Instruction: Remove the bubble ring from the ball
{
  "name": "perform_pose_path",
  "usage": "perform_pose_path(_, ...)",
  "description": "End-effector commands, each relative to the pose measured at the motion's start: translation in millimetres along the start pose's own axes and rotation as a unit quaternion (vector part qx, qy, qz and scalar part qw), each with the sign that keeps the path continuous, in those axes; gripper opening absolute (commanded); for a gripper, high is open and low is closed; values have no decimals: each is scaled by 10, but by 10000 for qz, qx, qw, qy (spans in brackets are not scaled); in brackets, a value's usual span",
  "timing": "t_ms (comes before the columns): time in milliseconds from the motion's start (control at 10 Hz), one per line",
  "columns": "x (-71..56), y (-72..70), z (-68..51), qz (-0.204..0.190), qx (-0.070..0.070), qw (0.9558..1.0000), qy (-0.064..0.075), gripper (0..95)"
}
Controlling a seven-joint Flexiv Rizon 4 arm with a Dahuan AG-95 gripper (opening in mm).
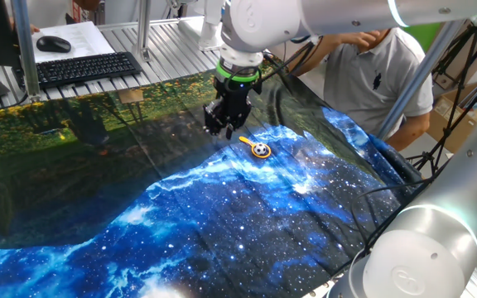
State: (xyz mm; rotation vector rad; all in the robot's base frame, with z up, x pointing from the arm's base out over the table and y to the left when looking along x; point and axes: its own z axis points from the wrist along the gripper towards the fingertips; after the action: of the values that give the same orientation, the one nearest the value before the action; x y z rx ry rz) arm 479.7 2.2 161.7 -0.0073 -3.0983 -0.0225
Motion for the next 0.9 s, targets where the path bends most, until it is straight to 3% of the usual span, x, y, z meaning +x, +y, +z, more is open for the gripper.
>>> perform_pose_path(100, -45, 7, 23, -157, 45, 9999, -15, 0)
perform_pose_path(200, -67, 8, 35, -183, 48, 9998, -21, 0)
perform_pose_path(500, -425, -128, 59, -589, 144, 9982, 2, 0)
perform_pose_path(800, -740, -422, 114, -707, 204, 9972, -124, 0)
perform_pose_path(900, -776, -452, 118, -740, 202, 9970, -122, 0)
